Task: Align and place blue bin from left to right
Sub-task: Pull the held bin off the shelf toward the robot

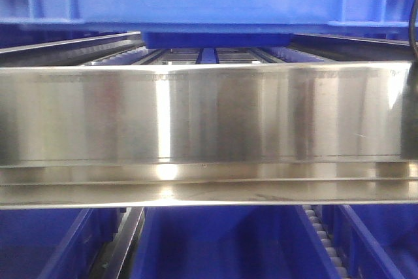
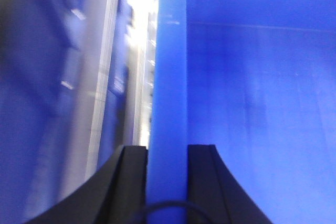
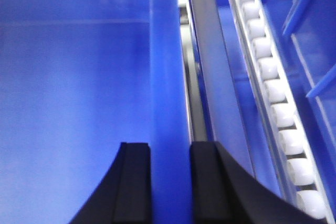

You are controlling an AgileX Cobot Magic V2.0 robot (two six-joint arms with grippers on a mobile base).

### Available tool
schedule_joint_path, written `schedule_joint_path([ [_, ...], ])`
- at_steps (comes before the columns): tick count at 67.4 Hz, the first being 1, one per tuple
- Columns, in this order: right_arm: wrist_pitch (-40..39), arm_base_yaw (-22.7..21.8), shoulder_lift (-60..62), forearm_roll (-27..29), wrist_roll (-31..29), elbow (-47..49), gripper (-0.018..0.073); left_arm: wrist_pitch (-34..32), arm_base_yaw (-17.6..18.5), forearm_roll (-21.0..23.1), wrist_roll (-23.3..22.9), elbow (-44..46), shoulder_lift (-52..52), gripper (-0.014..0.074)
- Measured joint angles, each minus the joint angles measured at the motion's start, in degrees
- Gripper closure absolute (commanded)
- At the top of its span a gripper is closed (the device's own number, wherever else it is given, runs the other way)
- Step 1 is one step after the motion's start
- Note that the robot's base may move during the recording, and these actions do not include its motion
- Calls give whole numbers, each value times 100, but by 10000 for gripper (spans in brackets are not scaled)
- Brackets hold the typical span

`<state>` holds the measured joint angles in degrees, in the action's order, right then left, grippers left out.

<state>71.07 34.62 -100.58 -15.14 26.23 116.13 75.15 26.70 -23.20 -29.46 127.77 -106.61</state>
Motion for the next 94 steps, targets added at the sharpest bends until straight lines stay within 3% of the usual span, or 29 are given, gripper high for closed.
schedule_joint_path([
  [26,-142,611,1171,-685,668,-1308,639,-76,702,-493,-891,-1746,1309,707],
  [35,-234,898,1559,-930,965,-1782,639,-87,1047,-908,-1276,-2347,1744,707],
  [53,-206,1640,2421,-1526,1778,-2664,639,-96,1690,-1308,-1972,-3277,2629,707],
  [66,-194,1970,2726,-1626,2152,-2929,639,-110,1771,-1350,-2111,-3552,2912,707],
  [94,-182,1994,2751,-1739,2153,-2943,639,-286,1771,-1420,-2008,-3560,2926,707],
])
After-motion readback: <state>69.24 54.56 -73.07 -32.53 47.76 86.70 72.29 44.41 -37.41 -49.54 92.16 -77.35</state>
